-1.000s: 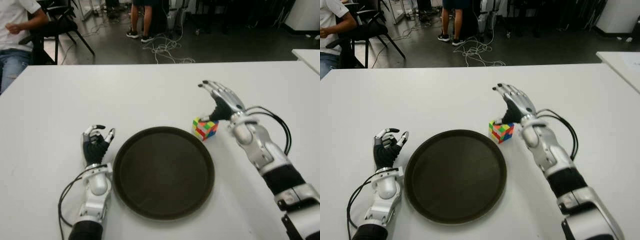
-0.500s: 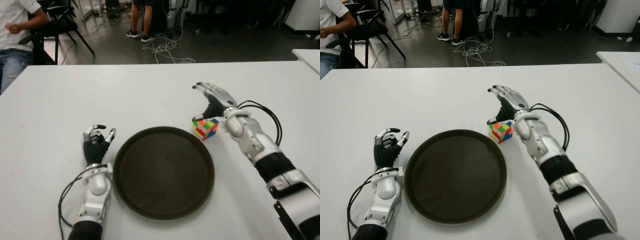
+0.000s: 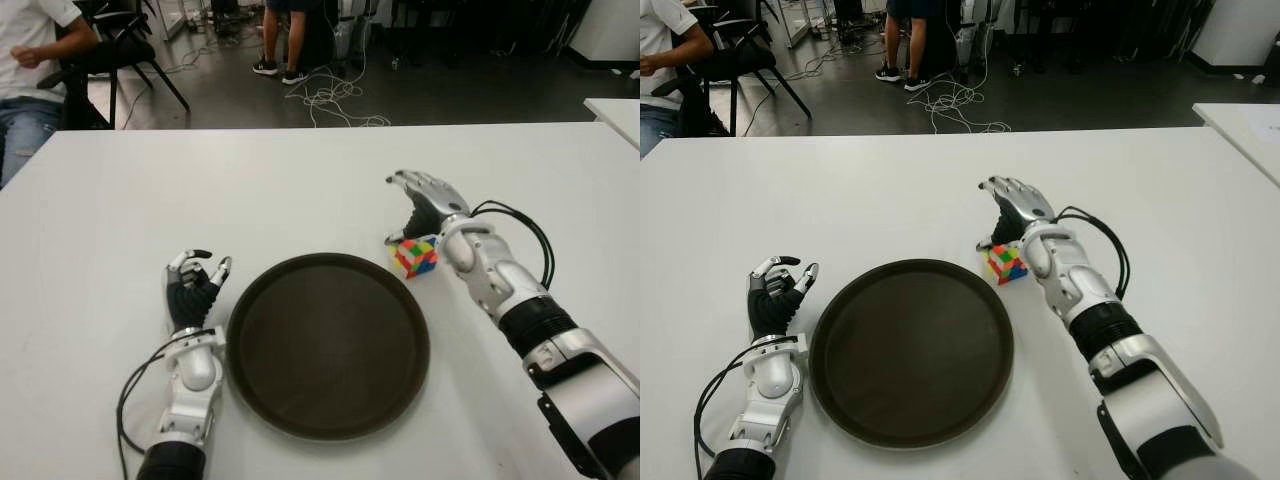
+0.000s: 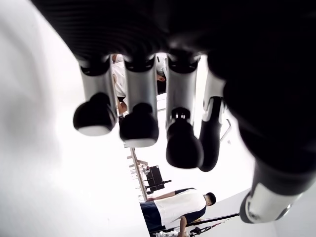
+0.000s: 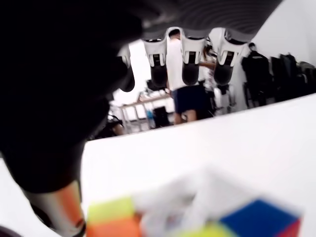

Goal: Pick up the Rubik's Cube and put it in the plate

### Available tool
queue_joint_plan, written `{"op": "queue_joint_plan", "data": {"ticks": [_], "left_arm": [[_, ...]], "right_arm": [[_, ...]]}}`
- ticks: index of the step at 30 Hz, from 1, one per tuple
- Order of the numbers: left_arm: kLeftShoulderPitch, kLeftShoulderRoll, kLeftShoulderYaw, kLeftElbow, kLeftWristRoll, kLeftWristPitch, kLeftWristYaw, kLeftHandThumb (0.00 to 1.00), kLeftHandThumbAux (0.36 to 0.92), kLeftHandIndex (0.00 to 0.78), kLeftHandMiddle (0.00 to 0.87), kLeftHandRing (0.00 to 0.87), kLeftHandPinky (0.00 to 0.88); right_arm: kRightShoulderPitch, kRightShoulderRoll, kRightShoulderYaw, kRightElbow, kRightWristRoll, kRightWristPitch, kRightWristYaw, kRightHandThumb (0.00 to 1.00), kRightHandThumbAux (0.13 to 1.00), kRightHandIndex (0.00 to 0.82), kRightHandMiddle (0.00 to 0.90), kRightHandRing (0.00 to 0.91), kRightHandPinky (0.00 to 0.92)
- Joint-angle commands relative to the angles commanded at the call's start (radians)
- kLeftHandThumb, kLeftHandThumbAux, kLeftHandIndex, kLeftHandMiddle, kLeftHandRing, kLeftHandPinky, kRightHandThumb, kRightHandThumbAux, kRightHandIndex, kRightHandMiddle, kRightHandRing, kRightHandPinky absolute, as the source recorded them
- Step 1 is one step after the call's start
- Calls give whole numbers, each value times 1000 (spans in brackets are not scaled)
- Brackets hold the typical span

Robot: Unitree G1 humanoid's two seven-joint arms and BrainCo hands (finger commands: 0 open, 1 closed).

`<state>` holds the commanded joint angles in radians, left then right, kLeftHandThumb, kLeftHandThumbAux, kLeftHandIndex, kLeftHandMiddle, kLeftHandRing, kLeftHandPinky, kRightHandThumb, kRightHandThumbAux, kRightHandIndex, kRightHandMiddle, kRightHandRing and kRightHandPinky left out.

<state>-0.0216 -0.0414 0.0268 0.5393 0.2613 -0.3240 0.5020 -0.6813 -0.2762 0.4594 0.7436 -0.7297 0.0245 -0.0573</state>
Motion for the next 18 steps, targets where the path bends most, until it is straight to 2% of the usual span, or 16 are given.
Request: {"op": "queue_joint_plan", "data": {"ticks": [8,18], "left_arm": [[2,3,3,-4,-5,10,-10,716,699,443,819,835,834],[1,2,6,-12,-1,34,0,717,698,445,815,834,842]], "right_arm": [[2,4,2,11,14,-3,-1,0,781,0,0,0,0],[27,3,-6,-23,26,25,13,0,774,0,0,0,0]]}}
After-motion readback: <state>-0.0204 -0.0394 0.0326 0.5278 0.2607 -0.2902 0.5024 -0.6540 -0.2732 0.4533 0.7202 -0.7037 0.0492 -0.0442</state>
